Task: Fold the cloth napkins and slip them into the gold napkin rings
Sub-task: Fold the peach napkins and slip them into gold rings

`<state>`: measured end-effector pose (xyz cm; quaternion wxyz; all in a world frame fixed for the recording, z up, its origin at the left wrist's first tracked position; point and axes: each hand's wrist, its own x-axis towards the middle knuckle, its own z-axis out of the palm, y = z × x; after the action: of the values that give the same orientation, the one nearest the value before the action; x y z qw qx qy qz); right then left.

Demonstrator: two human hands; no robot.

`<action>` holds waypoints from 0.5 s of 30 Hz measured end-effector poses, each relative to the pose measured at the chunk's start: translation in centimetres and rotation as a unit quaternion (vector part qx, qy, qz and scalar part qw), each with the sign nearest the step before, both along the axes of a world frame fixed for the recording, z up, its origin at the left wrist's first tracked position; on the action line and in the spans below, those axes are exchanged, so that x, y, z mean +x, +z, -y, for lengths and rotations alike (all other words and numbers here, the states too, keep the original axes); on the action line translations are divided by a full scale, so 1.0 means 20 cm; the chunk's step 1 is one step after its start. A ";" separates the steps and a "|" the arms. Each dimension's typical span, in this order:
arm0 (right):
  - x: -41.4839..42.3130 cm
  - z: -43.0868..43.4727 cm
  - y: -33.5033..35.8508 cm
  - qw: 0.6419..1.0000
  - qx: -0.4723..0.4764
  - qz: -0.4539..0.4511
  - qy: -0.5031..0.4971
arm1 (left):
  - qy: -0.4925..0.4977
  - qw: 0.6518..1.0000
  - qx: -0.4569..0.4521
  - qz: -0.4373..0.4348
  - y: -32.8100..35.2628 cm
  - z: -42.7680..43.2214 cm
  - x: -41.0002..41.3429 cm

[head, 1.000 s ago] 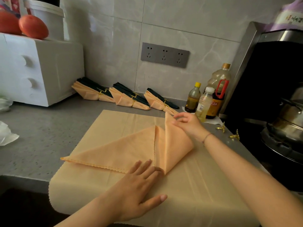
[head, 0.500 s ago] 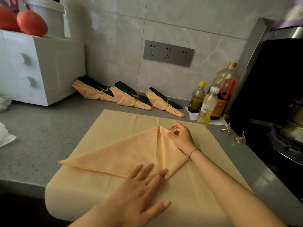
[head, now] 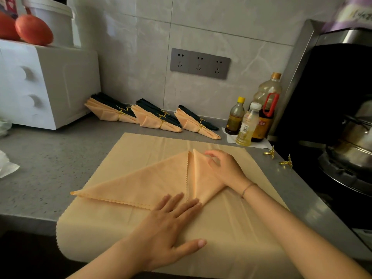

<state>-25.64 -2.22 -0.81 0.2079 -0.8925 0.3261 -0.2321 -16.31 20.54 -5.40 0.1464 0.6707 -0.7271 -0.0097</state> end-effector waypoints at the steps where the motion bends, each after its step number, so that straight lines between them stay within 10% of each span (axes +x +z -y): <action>1: -0.06 -0.06 0.00 0.999 0.007 0.001 0.032 | 0.001 1.000 0.002 0.004 0.00 0.00 0.00; 15: -0.49 -0.32 -0.12 0.960 -0.033 -0.233 0.154 | -0.011 0.998 0.062 0.015 0.04 -0.01 -0.01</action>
<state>-35.47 4.10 -3.30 0.1300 -0.9675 0.2168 0.0069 -16.42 20.78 -4.52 0.0932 0.6708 -0.7343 -0.0461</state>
